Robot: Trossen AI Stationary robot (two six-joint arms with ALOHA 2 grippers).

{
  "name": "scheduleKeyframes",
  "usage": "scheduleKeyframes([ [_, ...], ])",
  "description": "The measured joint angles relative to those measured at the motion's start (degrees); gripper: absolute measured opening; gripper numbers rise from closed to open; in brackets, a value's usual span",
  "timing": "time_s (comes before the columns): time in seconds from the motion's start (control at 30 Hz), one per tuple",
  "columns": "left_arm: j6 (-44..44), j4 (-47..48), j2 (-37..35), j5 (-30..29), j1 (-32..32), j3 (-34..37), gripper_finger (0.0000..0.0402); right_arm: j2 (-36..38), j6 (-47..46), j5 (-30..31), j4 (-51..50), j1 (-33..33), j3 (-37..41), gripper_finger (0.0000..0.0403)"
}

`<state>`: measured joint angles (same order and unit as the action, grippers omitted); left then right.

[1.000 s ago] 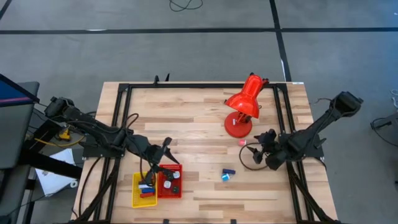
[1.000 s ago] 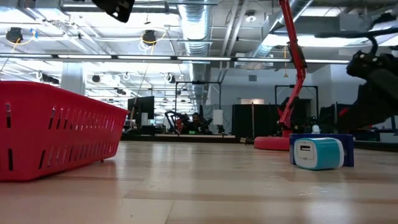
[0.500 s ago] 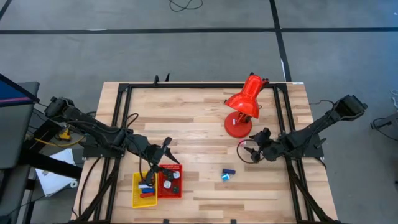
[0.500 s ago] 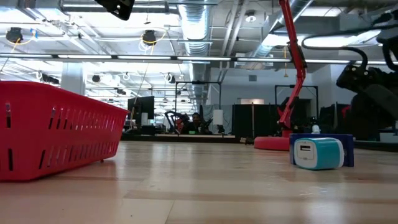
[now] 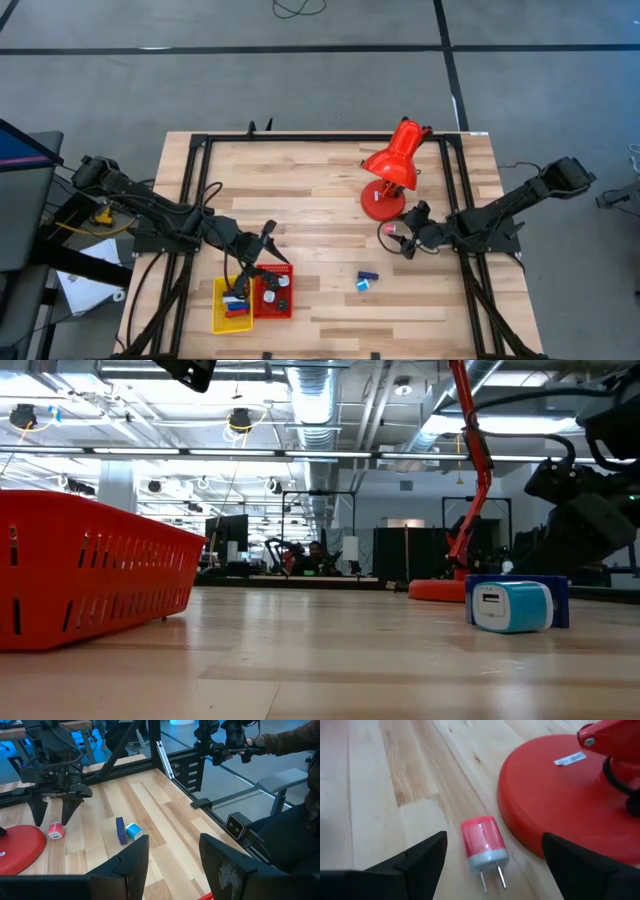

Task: Pick & Place Office items
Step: Put the pink charger adapter into the red bin

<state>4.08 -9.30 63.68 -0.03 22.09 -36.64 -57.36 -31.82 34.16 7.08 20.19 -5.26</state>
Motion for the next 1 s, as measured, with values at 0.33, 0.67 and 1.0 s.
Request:
scheduleKeyframes([
  [0.33,0.03,0.02,0.0,0.0,0.0,0.0,0.0169,-2.04,0.35,-5.49,0.04,-1.36,-1.67,0.0317],
  [0.67,0.02,-0.17,0.0,0.0,-1.22,0.0,0.0169,-1.99,2.02,-6.86,-6.49,-3.35,-4.11,0.0317],
  [1.0,0.0,-0.13,0.0,0.0,-1.44,0.0,0.0169,-4.35,1.99,-7.2,-6.13,-3.78,-4.02,0.0295],
])
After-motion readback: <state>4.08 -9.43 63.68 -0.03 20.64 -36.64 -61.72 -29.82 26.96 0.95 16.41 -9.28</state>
